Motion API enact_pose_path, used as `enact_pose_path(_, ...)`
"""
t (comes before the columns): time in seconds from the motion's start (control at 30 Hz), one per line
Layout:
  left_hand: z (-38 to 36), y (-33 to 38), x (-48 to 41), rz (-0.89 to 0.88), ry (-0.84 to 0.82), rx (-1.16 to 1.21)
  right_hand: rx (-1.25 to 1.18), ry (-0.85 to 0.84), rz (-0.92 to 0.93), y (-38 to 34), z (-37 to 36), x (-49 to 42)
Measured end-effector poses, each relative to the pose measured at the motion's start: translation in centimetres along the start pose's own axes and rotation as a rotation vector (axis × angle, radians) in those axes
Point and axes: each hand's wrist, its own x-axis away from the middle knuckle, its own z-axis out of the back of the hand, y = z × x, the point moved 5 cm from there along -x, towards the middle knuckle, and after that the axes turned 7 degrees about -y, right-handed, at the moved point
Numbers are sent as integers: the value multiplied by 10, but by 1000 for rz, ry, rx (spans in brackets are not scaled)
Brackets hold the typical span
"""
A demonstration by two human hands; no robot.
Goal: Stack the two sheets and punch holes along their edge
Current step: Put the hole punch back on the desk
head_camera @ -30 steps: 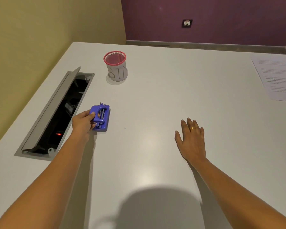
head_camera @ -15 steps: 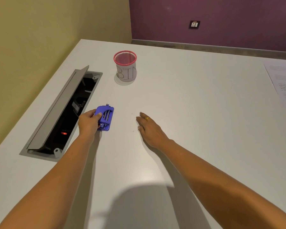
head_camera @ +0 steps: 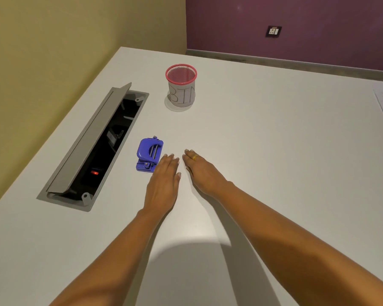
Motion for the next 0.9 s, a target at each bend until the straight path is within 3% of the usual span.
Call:
enact_pose_path(0.1, -13, -7, 0, 24, -69, -88, 135, 11, 44, -2, -3, 15)
enact_pose_path(0.27, -16, -8, 1, 17, -42, -128, 87, 38, 61, -13, -6, 35)
enact_pose_path(0.37, -16, -7, 1, 15, -28, -127, 215, 55, -18, -16, -9, 31)
enact_pose_path(0.53, -16, -8, 2, 16, -22, -120, 404, 26, 59, -29, -3, 30)
enact_pose_path(0.7, -16, -8, 1, 23, -19, -120, 440, 11, 97, -37, 6, 26)
enact_pose_path(0.9, -16, -9, 1, 24, -15, -129, 311, 114, 82, -35, 6, 18)
